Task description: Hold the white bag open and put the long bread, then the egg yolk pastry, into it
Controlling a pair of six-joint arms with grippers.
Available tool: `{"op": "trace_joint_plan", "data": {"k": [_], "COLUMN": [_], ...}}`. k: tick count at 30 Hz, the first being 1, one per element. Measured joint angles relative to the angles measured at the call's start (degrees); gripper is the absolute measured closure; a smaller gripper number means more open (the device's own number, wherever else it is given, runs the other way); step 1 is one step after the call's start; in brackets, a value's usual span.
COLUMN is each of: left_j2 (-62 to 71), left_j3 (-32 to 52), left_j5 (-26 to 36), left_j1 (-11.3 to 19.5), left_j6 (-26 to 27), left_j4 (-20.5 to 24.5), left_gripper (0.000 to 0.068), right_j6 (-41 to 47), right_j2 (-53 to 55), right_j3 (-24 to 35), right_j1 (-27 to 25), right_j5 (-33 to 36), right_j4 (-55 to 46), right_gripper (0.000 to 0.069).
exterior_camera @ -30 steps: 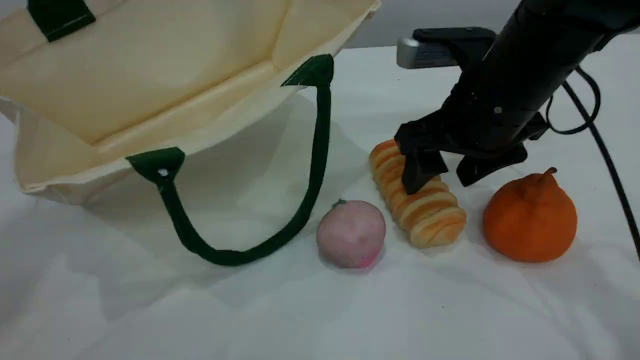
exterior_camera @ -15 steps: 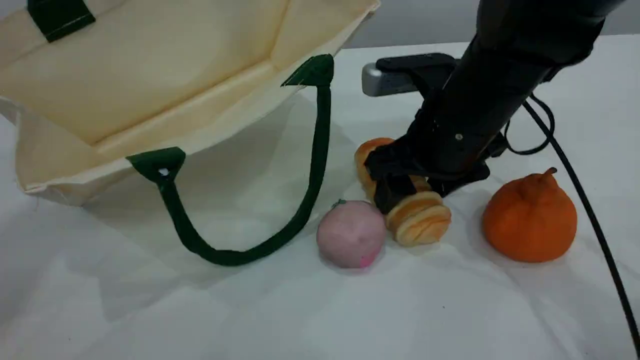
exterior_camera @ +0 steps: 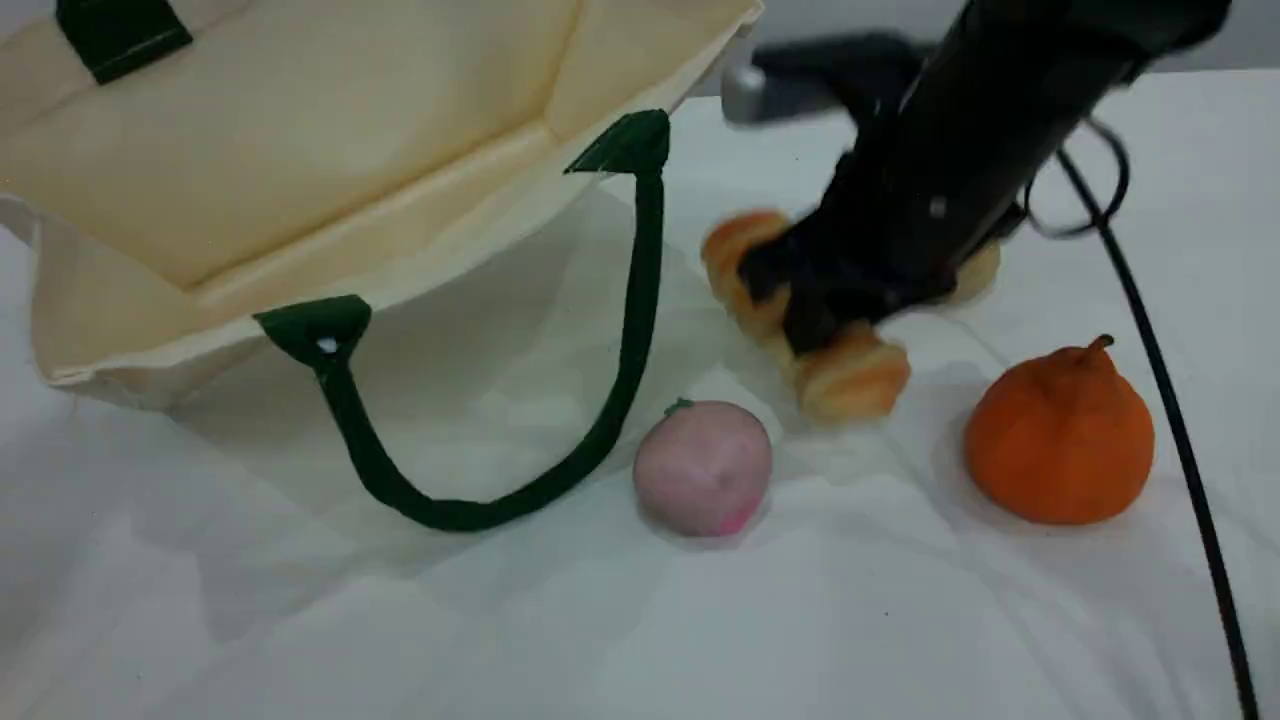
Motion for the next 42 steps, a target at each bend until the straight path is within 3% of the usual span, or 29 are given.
{"op": "trace_joint_plan", "data": {"k": [6,13,20,27,36,42], "left_j2": [0.05,0.05,0.05,0.05,0.11,0.11], "left_j3": [0.00,0.00,0.00,0.00,0.00,0.00], "left_j5": [0.00,0.00,0.00,0.00,0.00,0.00], "left_j1": [0.00,0.00,0.00,0.00,0.00,0.00], "left_j6": [-0.05,-0.05,0.00,0.00,0.00,0.00], "left_j4": [0.00,0.00,0.00,0.00,-0.18,-0.18], "left_gripper": [0.0603,0.0603,0.0603,0.0603,0.0603,0.0603], "right_j6": [1.08,1.80,1.86,1.80,1.12,-1.37], "right_j2": [-9.09,-21.77,-38.12,-51.96,-46.63,-38.45], "right_j3": [2.04,11.74,20.84,21.12,19.74,15.04], "right_j1": [-3.46,-6.80,-2.07,7.00,15.93,17.42], "right_j5": [0.85,-0.12,1.46,1.65,-3.79,-4.44], "right_j4": [-0.16,1.00,9.06,15.76,18.79,18.61], "right_gripper": [0.0548,0.0553,0.0559,0.0566,0.0568,0.0569]}}
